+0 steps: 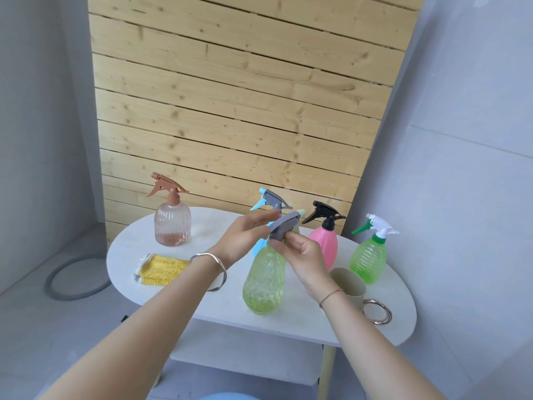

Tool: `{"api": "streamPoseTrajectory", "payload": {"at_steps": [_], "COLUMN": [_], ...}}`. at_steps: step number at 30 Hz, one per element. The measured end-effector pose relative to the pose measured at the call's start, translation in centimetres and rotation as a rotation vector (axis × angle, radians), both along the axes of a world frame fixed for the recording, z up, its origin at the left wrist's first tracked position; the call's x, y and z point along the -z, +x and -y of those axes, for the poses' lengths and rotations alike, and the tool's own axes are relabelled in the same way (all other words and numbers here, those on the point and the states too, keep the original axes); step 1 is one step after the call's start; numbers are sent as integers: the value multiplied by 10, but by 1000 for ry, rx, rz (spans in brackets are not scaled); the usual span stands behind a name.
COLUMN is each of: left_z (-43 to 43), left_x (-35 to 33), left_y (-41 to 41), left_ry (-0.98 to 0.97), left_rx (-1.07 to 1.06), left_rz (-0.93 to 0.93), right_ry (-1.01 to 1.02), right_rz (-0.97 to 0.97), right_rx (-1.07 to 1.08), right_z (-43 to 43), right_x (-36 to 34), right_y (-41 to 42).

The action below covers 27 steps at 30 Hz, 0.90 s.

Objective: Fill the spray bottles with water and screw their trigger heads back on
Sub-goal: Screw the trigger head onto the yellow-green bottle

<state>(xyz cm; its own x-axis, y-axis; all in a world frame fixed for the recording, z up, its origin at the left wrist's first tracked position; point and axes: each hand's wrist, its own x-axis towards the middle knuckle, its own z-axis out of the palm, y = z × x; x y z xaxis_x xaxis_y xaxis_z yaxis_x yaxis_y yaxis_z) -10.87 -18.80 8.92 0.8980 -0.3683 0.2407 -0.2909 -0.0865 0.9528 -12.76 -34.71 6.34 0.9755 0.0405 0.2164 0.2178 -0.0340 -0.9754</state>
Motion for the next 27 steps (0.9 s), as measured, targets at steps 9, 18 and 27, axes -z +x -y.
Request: {"api": "streamPoseTrajectory", "payload": {"at_steps": [9, 18, 27], "left_z": [14, 15, 15], "left_x": [-3, 2, 4], "left_y": [15, 19, 20], "left_ry": [15, -45, -78], "left_rx": [-66, -31, -4], "left_rz": [160, 144, 150], "right_ry": [14, 184, 157], "right_rz": [41, -63, -98], "right_rx": [37, 149, 129], "right_z": [-11, -24, -22], "right_x": [18, 35, 32], "right_y": [-7, 2, 9]}}
